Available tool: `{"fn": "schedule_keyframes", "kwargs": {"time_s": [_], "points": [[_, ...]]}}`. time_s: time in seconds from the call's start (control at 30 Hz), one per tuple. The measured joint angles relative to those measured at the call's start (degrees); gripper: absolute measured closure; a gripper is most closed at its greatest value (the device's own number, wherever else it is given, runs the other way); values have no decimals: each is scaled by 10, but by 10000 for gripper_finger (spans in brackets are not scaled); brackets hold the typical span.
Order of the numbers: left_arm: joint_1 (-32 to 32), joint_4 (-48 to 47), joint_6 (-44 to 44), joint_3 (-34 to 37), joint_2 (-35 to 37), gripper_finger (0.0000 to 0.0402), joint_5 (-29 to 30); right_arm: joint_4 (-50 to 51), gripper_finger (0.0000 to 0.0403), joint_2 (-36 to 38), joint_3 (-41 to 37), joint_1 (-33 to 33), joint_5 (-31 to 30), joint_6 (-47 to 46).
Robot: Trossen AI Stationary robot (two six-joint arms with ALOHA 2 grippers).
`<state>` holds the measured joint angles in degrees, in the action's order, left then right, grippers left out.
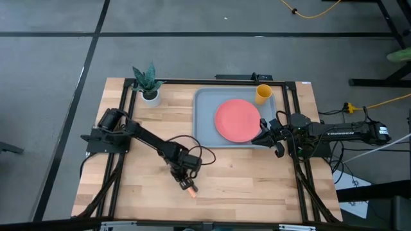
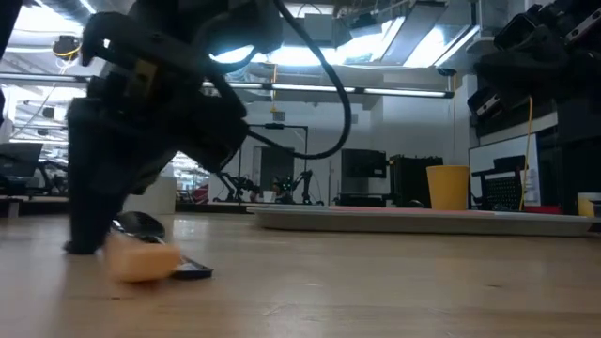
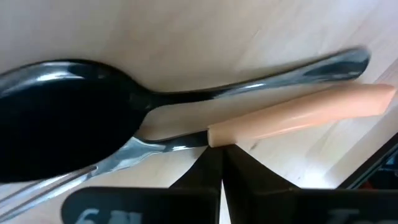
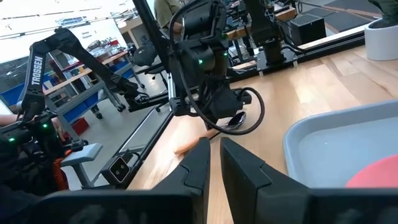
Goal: Pick and place plate/cup/fork/spoon on tray
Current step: Move the silverware to the center of the table, then put the orange fork on the gray serving tray to the left of the pink plate
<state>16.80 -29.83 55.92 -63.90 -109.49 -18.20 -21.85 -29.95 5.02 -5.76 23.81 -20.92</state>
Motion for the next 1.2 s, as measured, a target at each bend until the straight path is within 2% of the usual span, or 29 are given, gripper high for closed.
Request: {"fn": "schedule_keyframes", "kwargs": {"time_s": [0.23, 0.63, 0.77, 0.87, 1.07, 1.2], "points": [[-19, 39, 7, 0, 0, 402, 36, 0, 360, 0, 0, 0, 0, 0], [-45, 130, -10, 1, -3, 401, 175, 1, 360, 0, 0, 0, 3, 0], [-46, 170, -12, 2, -4, 401, 196, 1, 360, 0, 0, 0, 3, 0], [-47, 189, -12, 2, -3, 401, 163, 3, 360, 0, 0, 0, 4, 0], [-45, 181, -9, -14, 23, 401, 12, 7, 360, 0, 0, 0, 4, 0], [-47, 143, -63, -49, 73, 401, -51, 13, 360, 0, 0, 0, 4, 0]]}}
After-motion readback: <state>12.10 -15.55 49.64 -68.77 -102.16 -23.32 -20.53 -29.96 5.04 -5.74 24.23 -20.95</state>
